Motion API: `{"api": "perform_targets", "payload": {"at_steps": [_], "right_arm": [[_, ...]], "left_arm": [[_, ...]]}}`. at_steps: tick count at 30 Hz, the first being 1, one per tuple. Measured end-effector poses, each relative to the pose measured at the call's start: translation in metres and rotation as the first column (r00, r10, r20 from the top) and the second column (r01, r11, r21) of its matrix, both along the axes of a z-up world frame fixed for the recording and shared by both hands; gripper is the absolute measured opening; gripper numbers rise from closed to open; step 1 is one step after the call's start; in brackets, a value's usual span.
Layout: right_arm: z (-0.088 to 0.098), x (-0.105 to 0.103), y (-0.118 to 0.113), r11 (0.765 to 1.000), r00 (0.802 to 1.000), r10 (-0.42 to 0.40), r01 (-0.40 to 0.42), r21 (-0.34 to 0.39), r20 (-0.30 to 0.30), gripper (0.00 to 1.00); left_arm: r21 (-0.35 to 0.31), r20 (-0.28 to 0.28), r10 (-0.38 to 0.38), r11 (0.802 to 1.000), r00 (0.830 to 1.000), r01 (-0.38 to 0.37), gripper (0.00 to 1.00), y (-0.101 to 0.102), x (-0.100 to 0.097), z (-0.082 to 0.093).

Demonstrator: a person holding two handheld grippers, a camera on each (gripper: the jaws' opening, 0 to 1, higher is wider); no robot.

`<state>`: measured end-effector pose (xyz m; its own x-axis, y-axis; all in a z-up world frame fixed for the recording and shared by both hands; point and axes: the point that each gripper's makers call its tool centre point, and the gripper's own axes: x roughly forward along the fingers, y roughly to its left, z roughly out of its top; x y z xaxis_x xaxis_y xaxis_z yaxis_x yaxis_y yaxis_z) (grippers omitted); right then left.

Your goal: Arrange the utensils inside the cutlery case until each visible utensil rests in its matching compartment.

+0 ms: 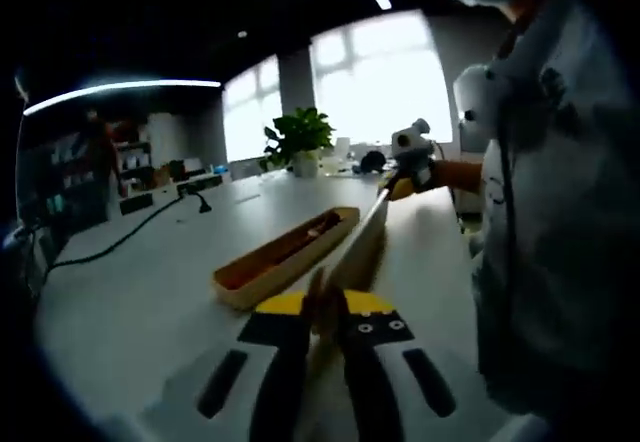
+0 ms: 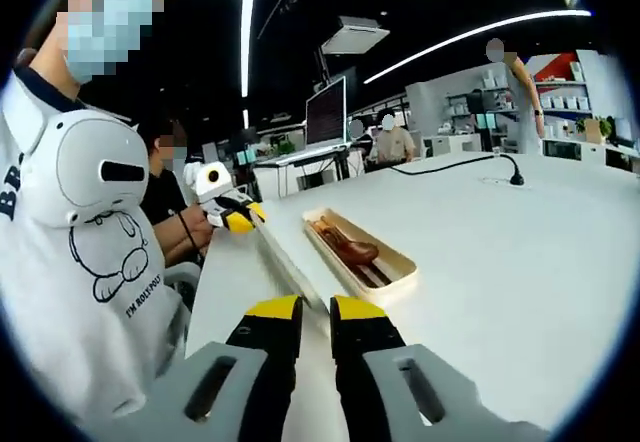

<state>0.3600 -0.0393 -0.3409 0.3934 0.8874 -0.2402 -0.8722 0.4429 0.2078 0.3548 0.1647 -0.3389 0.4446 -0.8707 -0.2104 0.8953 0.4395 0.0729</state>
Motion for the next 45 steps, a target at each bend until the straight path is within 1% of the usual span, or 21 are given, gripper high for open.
{"api": "perform_targets", "payload": {"at_steps": [2,3,4,5,6,7,8,10,12,15,18,21,22,25,27,30,35,38,41,43,45], "right_arm": [[0.001,0.002,0.000,1.000,1.000,-0.012,0.012,0.008,-0.005,0.10],[0.001,0.003,0.000,1.000,1.000,-0.019,0.019,0.007,-0.005,0.10],[0.001,0.004,-0.001,1.000,1.000,-0.024,0.024,0.007,-0.008,0.10],[0.005,0.004,-0.001,0.999,0.999,-0.031,0.032,0.039,-0.013,0.10],[0.012,0.004,-0.001,0.995,0.999,-0.034,0.036,0.095,-0.028,0.10],[0.015,0.005,-0.001,0.992,0.998,-0.036,0.041,0.121,-0.042,0.10],[0.017,0.005,-0.003,0.989,0.998,-0.034,0.042,0.139,-0.055,0.10],[0.019,0.007,-0.003,0.989,0.999,-0.039,0.043,0.142,-0.037,0.09],[0.018,0.007,-0.001,0.993,0.998,-0.045,0.048,0.109,-0.035,0.09],[0.020,0.013,-0.001,0.993,0.997,-0.068,0.070,0.096,-0.026,0.09],[0.024,0.020,-0.005,0.985,0.994,-0.103,0.107,0.132,-0.041,0.10],[0.028,0.023,-0.007,0.976,0.991,-0.121,0.131,0.176,-0.064,0.10],[0.029,0.022,-0.006,0.974,0.991,-0.119,0.129,0.188,-0.065,0.10],[0.031,0.023,-0.003,0.969,0.991,-0.114,0.128,0.210,-0.076,0.10],[0.031,0.026,-0.002,0.968,0.990,-0.119,0.134,0.214,-0.081,0.10],[0.030,0.031,-0.001,0.965,0.986,-0.139,0.155,0.209,-0.090,0.10],[0.026,0.038,0.001,0.967,0.982,-0.164,0.179,0.184,-0.093,0.10],[0.020,0.040,0.004,0.974,0.982,-0.171,0.181,0.133,-0.079,0.11],[0.020,0.043,0.004,0.973,0.980,-0.179,0.190,0.134,-0.085,0.11],[0.025,0.045,0.002,0.968,0.978,-0.193,0.203,0.145,-0.083,0.11],[0.030,0.048,-0.002,0.963,0.973,-0.215,0.225,0.150,-0.080,0.12]], "left_arm": [[-0.024,-0.026,0.014,1.000,1.000,-0.014,0.12,0.000,0.002,0.003],[-0.051,-0.050,0.002,0.999,0.999,-0.004,0.11,-0.001,-0.001,0.006],[-0.100,-0.051,-0.004,0.995,0.999,-0.001,0.11,-0.002,-0.002,0.014],[-0.141,-0.049,-0.010,0.990,0.999,0.003,0.11,0.000,-0.002,0.020],[-0.158,-0.060,-0.011,0.987,0.998,0.001,0.11,0.002,-0.002,0.022],[-0.180,-0.067,-0.008,0.984,0.998,-0.004,0.11,0.000,0.000,0.025],[-0.184,-0.066,-0.007,0.983,0.998,-0.005,0.11,0.001,0.001,0.026],[-0.195,-0.063,0.005,0.981,0.998,-0.017,0.12,0.001,0.005,0.028],[-0.203,-0.081,0.026,0.978,0.996,-0.042,0.13,0.003,0.012,0.029],[-0.219,-0.093,0.048,0.973,0.995,-0.067,0.13,0.009,0.018,0.030],[-0.275,-0.121,0.080,0.955,0.989,-0.111,0.14,0.010,0.027,0.036],[-0.301,-0.120,0.087,0.946,0.989,-0.120,0.14,0.009,0.031,0.043],[-0.313,-0.135,0.102,0.940,0.986,-0.140,0.15,0.010,0.036,0.046],[-0.304,-0.133,0.116,0.940,0.984,-0.152,0.16,0.010,0.041,0.046],[-0.306,-0.150,0.121,0.938,0.981,-0.163,0.16,0.011,0.046,0.044],[-0.301,-0.181,0.134,0.936,0.974,-0.185,0.16,0.011,0.054,0.039],[-0.263,-0.194,0.155,0.943,0.969,-0.203,0.17,0.009,0.063,0.037],[-0.204,-0.164,0.172,0.957,0.971,-0.204,0.19,0.007,0.070,0.034],[-0.204,-0.161,0.168,0.958,0.973,-0.199,0.19,0.006,0.076,0.034],[-0.218,-0.185,0.159,0.956,0.970,-0.198,0.19,0.005,0.079,0.035],[-0.210,-0.215,0.145,0.959,0.966,-0.191,0.18,0.000,0.079,0.034]]}}
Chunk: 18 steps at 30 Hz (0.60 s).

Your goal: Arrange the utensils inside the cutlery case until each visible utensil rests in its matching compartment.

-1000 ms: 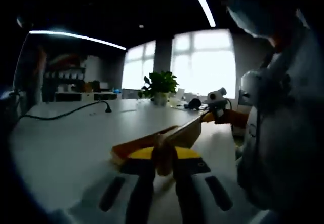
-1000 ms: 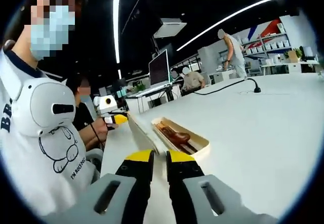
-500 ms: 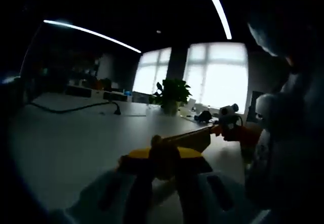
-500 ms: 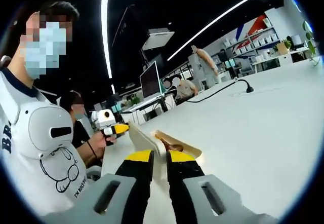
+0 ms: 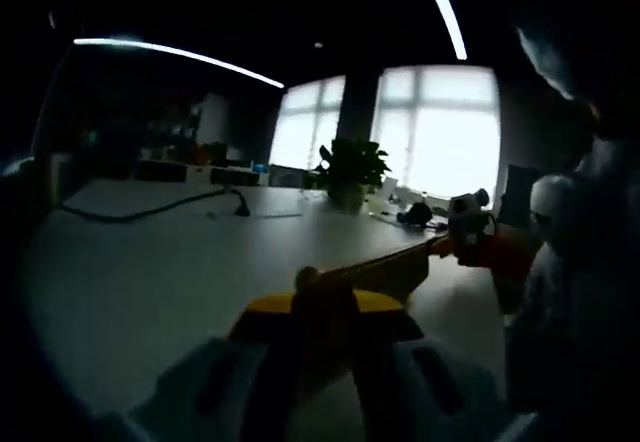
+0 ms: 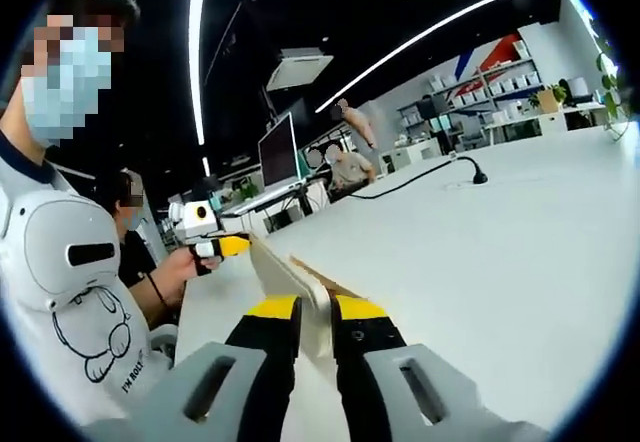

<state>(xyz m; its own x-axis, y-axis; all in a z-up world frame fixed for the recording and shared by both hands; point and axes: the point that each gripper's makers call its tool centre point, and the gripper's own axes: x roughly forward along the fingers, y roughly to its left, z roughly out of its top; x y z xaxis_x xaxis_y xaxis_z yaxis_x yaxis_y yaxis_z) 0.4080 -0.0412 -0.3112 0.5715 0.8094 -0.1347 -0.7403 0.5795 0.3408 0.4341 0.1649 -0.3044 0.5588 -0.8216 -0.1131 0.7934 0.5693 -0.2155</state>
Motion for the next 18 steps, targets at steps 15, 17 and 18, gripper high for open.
{"api": "perform_targets", "payload": {"at_steps": [15,17,18], "right_arm": [[-0.003,0.012,0.010,1.000,0.998,-0.003,0.002,-0.023,-0.067,0.12],[-0.003,0.014,0.009,1.000,0.997,-0.010,0.009,-0.021,-0.074,0.13],[-0.004,0.016,0.009,1.000,0.997,-0.015,0.014,-0.019,-0.075,0.13]], "left_arm": [[0.052,-0.072,-0.006,0.999,0.997,0.010,0.20,0.006,0.012,-0.014],[0.051,-0.087,-0.008,0.999,0.996,0.012,0.20,0.005,0.014,-0.017],[0.054,-0.092,-0.008,0.998,0.996,0.012,0.20,0.005,0.016,-0.018]]}}
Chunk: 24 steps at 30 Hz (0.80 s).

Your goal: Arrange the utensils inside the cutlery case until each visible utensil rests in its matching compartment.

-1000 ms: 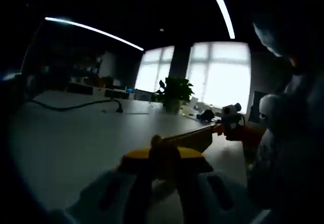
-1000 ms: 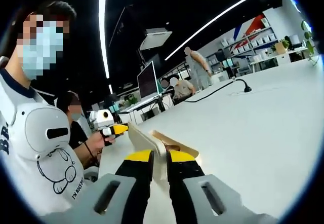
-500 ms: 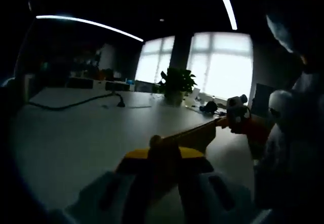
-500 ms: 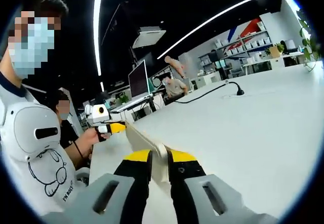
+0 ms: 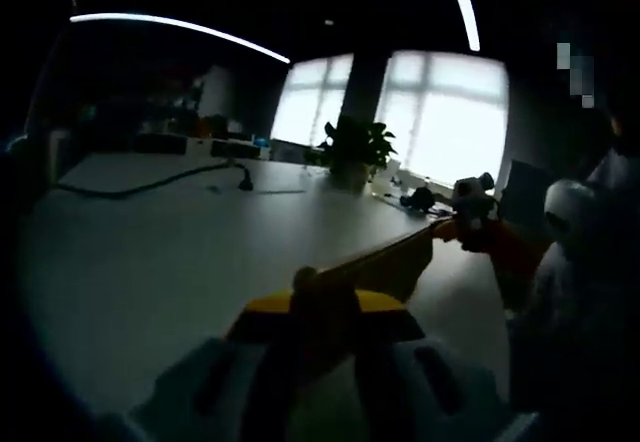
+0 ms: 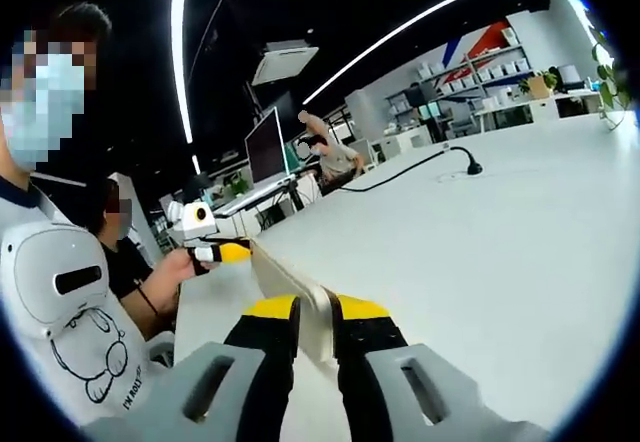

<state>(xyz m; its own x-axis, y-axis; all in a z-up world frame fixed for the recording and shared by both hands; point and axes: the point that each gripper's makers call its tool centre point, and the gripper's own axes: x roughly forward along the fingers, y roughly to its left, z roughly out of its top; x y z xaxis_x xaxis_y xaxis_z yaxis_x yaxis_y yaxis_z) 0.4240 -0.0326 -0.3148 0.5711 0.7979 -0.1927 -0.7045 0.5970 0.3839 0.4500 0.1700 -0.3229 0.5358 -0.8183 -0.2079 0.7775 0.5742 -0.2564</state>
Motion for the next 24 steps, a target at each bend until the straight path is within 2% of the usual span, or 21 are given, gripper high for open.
{"api": "perform_targets", "payload": {"at_steps": [4,7,13,16,19,22,24], "right_arm": [[-0.002,0.005,-0.002,1.000,1.000,-0.017,0.017,0.010,-0.011,0.13],[-0.002,0.006,-0.002,1.000,1.000,-0.021,0.021,0.023,-0.023,0.13],[0.009,0.001,-0.001,0.998,0.999,-0.024,0.025,0.058,-0.029,0.13],[0.009,-0.002,0.001,0.997,0.998,-0.010,0.015,0.076,-0.064,0.13],[0.001,-0.002,0.005,0.998,0.996,0.003,0.002,0.061,-0.086,0.14],[-0.010,0.002,0.004,1.000,0.995,-0.021,0.021,0.002,-0.100,0.15],[-0.014,0.004,0.001,0.999,0.994,-0.039,0.037,-0.024,-0.100,0.16]], "left_arm": [[0.022,-0.025,0.002,1.000,1.000,-0.001,0.21,-0.002,0.001,-0.009],[0.031,-0.023,0.012,0.999,1.000,-0.011,0.21,-0.001,0.002,-0.010],[-0.014,-0.001,0.019,1.000,1.000,-0.019,0.20,0.002,-0.006,0.013],[-0.012,0.003,0.020,1.000,1.000,-0.020,0.20,0.001,-0.011,0.018],[0.020,-0.006,0.024,1.000,1.000,-0.024,0.20,0.002,-0.009,0.010],[0.029,-0.037,0.029,0.999,0.999,-0.028,0.21,0.000,-0.004,0.001],[0.021,-0.034,0.026,0.999,0.999,-0.025,0.20,-0.002,-0.005,0.001]]}}
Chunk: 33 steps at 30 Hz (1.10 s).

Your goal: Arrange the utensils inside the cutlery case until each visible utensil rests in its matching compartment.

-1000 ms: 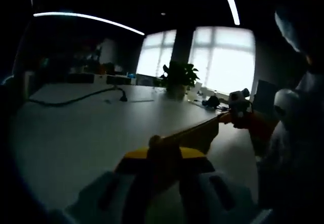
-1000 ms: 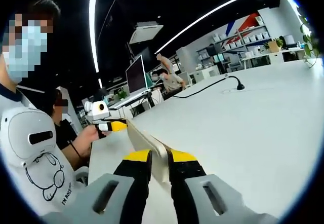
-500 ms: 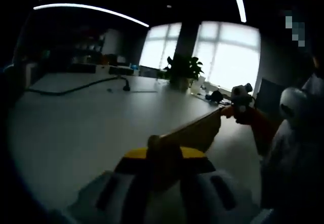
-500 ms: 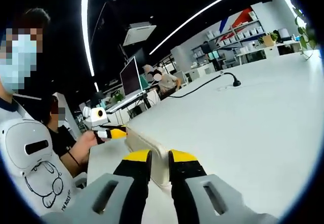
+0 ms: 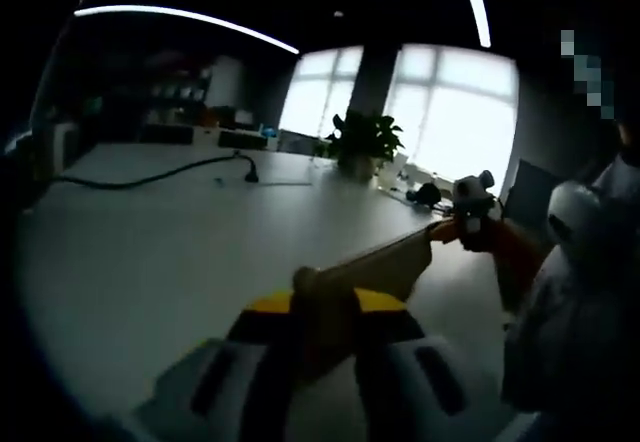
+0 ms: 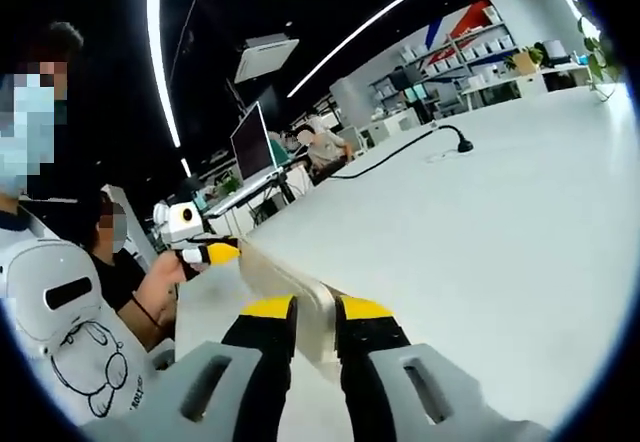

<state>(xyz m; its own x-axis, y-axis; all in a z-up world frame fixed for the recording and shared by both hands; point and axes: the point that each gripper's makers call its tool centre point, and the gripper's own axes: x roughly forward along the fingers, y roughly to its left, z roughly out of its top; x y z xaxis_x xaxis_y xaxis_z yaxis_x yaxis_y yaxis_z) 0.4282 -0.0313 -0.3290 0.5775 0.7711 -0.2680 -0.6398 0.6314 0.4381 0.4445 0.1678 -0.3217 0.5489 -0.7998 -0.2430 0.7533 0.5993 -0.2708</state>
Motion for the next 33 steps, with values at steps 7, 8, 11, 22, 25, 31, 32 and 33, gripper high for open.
{"api": "perform_targets", "payload": {"at_steps": [7,8,11,22,25,31,32,33], "right_arm": [[-0.006,0.002,0.002,0.999,1.000,-0.004,0.004,-0.039,0.012,0.17],[-0.006,0.002,0.002,0.999,1.000,-0.002,0.003,-0.044,0.016,0.17],[-0.004,0.003,0.002,0.999,1.000,-0.005,0.006,-0.045,0.023,0.17],[0.011,0.007,-0.001,0.996,0.999,-0.013,0.016,0.092,-0.034,0.15],[0.007,0.012,-0.001,0.995,0.998,-0.021,0.026,0.094,-0.059,0.15],[0.007,0.016,0.000,0.995,0.998,-0.028,0.033,0.093,-0.052,0.15],[0.006,0.017,0.000,0.995,0.998,-0.030,0.035,0.092,-0.055,0.15],[0.006,0.017,0.000,0.995,0.998,-0.032,0.038,0.093,-0.059,0.15]], "left_arm": [[0.017,-0.002,-0.003,1.000,1.000,0.003,0.20,0.001,0.000,-0.006],[0.022,-0.002,0.002,1.000,1.000,-0.002,0.20,0.002,0.001,-0.007],[0.020,-0.003,0.005,1.000,1.000,-0.005,0.20,0.002,0.002,-0.008],[-0.023,-0.017,0.005,1.000,1.000,-0.005,0.20,0.001,0.002,0.002],[-0.021,-0.025,0.008,1.000,1.000,-0.008,0.20,0.001,0.003,0.001],[-0.011,-0.036,0.005,1.000,0.999,-0.005,0.21,0.000,0.008,-0.001],[-0.001,-0.039,0.003,1.000,0.999,-0.003,0.21,0.001,0.010,-0.003],[0.003,-0.043,0.002,1.000,0.999,-0.001,0.21,0.000,0.011,-0.005]]}}
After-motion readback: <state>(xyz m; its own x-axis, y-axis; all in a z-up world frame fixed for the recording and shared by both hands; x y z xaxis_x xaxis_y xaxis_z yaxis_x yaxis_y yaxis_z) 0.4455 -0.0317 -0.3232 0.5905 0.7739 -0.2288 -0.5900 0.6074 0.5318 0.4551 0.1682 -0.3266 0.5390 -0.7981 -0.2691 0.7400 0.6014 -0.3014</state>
